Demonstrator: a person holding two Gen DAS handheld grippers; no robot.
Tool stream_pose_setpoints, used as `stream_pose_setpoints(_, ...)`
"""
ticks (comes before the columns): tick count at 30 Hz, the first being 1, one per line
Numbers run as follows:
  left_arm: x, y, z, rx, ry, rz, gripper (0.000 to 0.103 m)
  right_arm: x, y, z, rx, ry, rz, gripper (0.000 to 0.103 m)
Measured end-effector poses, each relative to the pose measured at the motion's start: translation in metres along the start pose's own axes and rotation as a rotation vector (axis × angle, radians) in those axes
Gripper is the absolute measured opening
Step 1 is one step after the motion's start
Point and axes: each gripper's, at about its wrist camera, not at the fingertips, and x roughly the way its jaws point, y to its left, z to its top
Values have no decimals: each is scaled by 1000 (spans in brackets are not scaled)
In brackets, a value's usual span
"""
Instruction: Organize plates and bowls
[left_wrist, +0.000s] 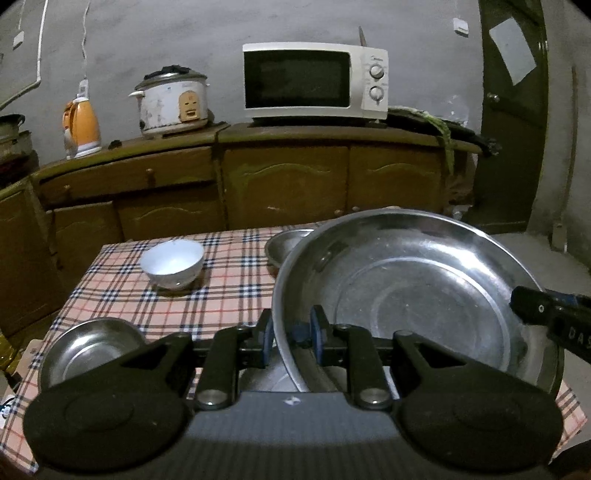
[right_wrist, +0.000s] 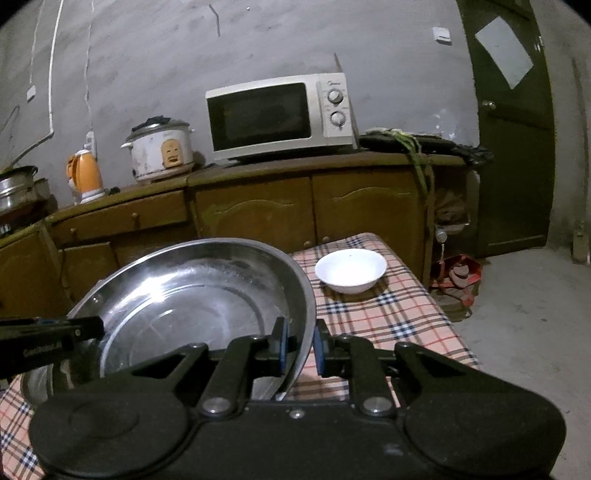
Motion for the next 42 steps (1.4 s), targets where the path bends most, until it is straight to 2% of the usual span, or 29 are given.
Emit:
stream_pose_setpoints(23,41,46,-40,-38,123,78,22,69,48,-46,-57,143,77,20)
stream_pose_setpoints(31,68,46,-60,-31,184,73,22,99,47,-71,-61,204,60,21)
stream_pose_setpoints(42,86,40,-75,-5,201,66,23,118,40,-90,-69,238,37,22)
